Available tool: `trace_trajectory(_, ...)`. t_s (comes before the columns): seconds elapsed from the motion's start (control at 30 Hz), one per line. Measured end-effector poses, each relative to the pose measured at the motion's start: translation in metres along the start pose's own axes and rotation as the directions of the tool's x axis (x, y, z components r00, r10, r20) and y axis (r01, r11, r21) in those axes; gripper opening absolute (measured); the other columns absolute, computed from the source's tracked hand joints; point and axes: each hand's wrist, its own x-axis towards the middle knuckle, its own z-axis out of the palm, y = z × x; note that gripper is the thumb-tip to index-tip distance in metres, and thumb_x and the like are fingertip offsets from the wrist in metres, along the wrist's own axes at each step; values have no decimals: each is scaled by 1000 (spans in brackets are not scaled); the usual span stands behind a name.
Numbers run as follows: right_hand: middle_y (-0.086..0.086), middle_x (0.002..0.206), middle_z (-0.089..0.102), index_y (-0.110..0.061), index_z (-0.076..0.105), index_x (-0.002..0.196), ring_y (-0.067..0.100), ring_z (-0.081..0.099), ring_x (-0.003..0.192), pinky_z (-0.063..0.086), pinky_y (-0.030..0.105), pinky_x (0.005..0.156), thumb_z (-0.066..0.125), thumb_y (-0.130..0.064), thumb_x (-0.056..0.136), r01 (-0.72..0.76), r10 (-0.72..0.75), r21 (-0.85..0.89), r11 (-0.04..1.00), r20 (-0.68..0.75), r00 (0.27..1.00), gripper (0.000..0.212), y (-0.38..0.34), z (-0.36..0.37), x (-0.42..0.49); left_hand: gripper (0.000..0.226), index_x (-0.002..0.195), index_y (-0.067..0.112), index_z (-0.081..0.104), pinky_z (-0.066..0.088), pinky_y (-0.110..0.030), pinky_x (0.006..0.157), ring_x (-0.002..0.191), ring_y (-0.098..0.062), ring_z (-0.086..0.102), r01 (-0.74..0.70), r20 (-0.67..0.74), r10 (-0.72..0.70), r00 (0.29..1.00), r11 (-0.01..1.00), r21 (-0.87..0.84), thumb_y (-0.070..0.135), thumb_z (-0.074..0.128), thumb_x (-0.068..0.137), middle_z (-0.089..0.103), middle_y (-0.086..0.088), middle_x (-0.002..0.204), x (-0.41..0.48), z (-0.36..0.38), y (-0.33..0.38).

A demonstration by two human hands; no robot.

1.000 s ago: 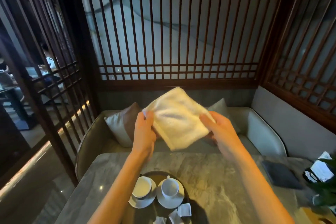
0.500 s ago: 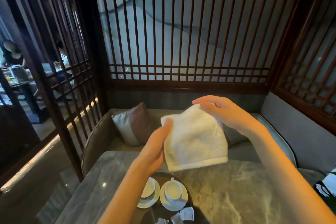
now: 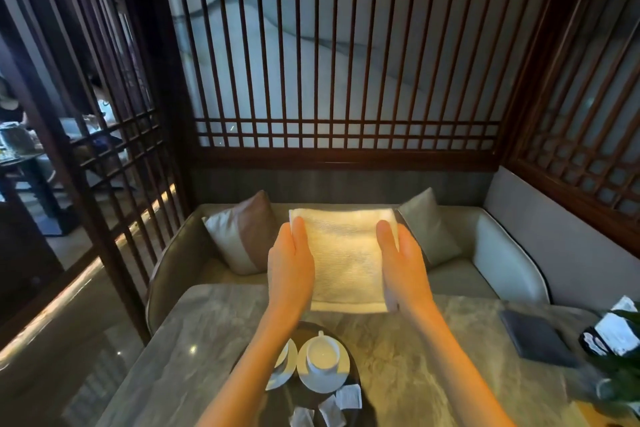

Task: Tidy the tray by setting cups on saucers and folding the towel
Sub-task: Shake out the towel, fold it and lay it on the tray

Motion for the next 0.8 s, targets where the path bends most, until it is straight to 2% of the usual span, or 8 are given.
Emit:
trace_trajectory(0.07, -25, 62, 54, -39, 47, 75, -6, 47, 56, 41, 14, 57, 41, -50, 99, 157, -169, -153, 976, -66, 984, 27, -4, 0, -1, 34, 101, 25, 52, 40, -22, 64, 77, -11, 57, 34, -2, -34, 999, 999, -26, 50, 29, 102, 57, 10, 84, -8, 3, 0)
trace_trajectory(0.17, -26, 66, 56, -35, 48, 79, -7, 50, 59, 40, 7, 55, 40, -47, 101, 247, -275, -226, 942, -102, 956, 26, -8, -5, 0, 19, 97, 31, 48, 38, -14, 63, 77, -7, 57, -6, -9, 5, 1000, 999, -38, 42, 34, 104, 54, 18, 81, -12, 4, 1)
trace_trajectory(0.33, -31, 66, 54, -36, 47, 78, -9, 51, 63, 40, 3, 60, 42, -42, 102, 288, -305, -122, 950, -157, 939, 25, -17, -9, 0, 30, 78, 31, 49, 42, -4, 58, 62, 9, 52, -102, -26, 100, 995, 986, -135, 37, 36, 105, 49, 14, 70, -6, 8, 15)
trace_trajectory(0.47, -32, 67, 54, -35, 48, 80, -10, 52, 65, 41, 3, 60, 42, -42, 102, 285, -298, -101, 953, -150, 943, 24, -20, -16, 2, 33, 92, 17, 56, 41, -1, 60, 67, 7, 54, -137, 39, 138, 990, 990, -31, 39, 33, 102, 50, 15, 74, 6, 7, 16)
trace_trajectory(0.57, -30, 83, 64, -29, 60, 95, -2, 59, 82, 51, 18, 73, 42, -51, 99, -1, -3, -72, 997, -49, 999, 29, -17, -26, 18, 41, 101, 6, 61, 52, -23, 80, 87, -20, 63, 71, 200, -66, 978, 997, -15, 37, 34, 104, 65, -6, 94, 11, 12, 17)
trace_trajectory(0.63, -7, 111, 71, -22, 61, 121, 20, 66, 103, 54, 40, 91, 49, -56, 95, -306, 304, -5, 952, 138, 943, 45, -7, -40, 28, 33, 98, 23, 66, 58, -37, 85, 94, -22, 71, 397, 436, -278, 856, 894, -210, 44, 41, 102, 72, -6, 103, 11, 8, 14)
trace_trajectory(0.7, 9, 115, 73, -16, 62, 123, 27, 70, 104, 58, 40, 84, 62, -46, 91, -430, 389, 94, 898, 283, 876, 44, 4, -57, 29, 33, 106, 28, 70, 61, -37, 81, 100, -21, 73, 575, 644, -280, 712, 759, -306, 50, 47, 97, 73, -2, 110, 10, -5, 2)
trace_trajectory(0.8, 11, 118, 72, -16, 73, 112, 25, 71, 105, 60, 33, 73, 73, -31, 84, -535, 418, 172, 827, 448, 790, 33, 12, -76, 23, 52, 134, 32, 50, 58, -46, 90, 120, -29, 62, 631, 767, -249, 592, 735, -248, 46, 63, 86, 60, -4, 133, 6, -20, -17)
